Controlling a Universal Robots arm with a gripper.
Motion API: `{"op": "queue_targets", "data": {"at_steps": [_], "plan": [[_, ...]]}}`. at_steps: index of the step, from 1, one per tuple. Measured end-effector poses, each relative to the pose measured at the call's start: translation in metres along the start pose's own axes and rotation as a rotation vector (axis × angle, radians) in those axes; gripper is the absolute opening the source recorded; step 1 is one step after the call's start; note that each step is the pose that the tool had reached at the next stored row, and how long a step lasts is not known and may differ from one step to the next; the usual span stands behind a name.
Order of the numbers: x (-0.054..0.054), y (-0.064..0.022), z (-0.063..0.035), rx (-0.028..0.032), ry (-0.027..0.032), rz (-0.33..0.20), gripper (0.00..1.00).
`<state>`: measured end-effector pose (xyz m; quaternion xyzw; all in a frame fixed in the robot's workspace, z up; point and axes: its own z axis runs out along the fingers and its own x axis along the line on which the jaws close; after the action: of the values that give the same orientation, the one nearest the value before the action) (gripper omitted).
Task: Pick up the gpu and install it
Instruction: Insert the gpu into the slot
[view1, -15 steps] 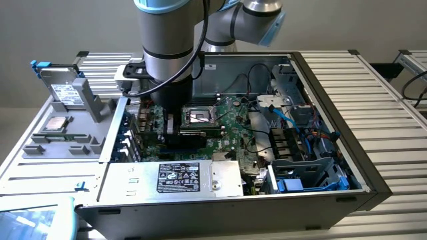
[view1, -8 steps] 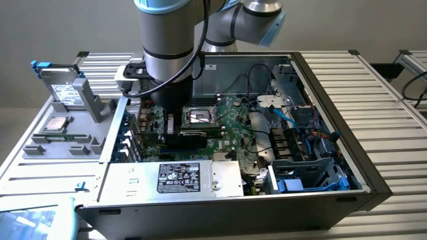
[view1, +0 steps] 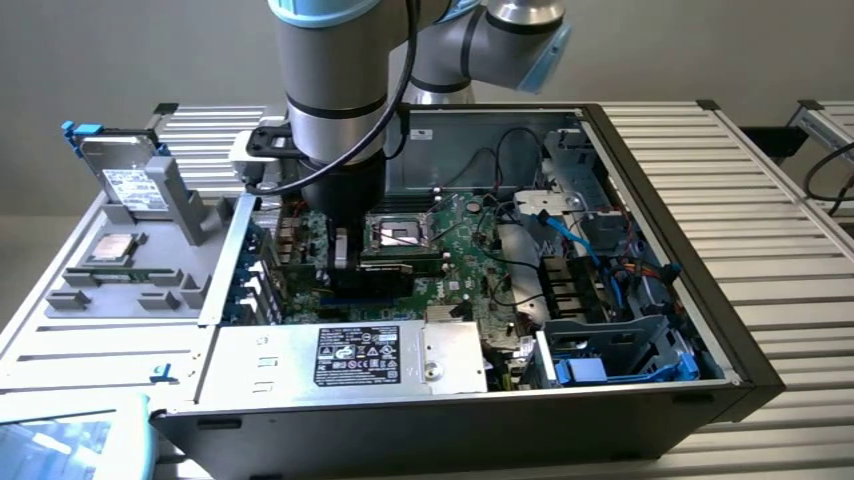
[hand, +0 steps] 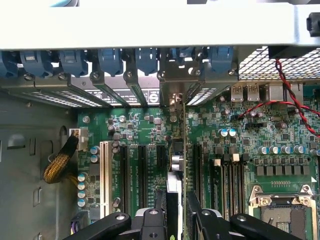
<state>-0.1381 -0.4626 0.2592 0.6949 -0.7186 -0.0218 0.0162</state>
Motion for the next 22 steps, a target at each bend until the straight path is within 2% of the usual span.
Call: {"op": "queue_targets", "data": {"at_steps": [3, 6, 22], "plan": [[-0.0003, 0.0, 0.0, -0.0001, 0.0012, -0.007, 0.27], [-0.0011, 0.0, -0.0001, -0.0002, 0.0051, -0.013, 0.27], [-0.0012, 0.0002, -0.0027, -0.0001, 0.0049, -0.013, 0.27]]}}
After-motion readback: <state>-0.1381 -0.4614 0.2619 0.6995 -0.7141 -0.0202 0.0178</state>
